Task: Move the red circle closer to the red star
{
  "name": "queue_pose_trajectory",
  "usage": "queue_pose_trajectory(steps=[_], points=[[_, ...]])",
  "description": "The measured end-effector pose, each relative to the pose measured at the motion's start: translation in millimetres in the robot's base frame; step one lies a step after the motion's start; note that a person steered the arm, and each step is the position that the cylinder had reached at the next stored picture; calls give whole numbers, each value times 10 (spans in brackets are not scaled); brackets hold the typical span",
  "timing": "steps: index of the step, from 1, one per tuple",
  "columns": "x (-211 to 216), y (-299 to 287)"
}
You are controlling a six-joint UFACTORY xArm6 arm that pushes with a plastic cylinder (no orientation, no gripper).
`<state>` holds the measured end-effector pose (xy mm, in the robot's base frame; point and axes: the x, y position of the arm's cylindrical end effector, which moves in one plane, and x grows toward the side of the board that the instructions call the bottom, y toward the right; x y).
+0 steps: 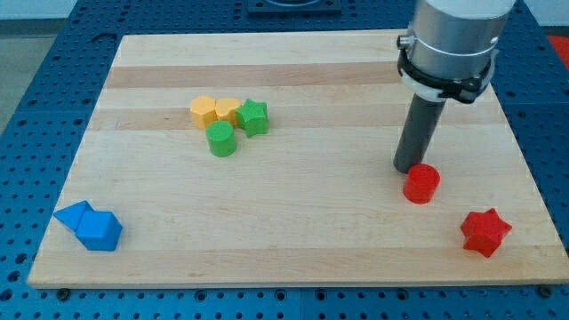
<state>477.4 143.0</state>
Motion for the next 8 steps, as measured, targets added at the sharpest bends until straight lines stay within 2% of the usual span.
queue_pose_trajectory(steps=[4, 8], points=[[457, 0], [602, -25]])
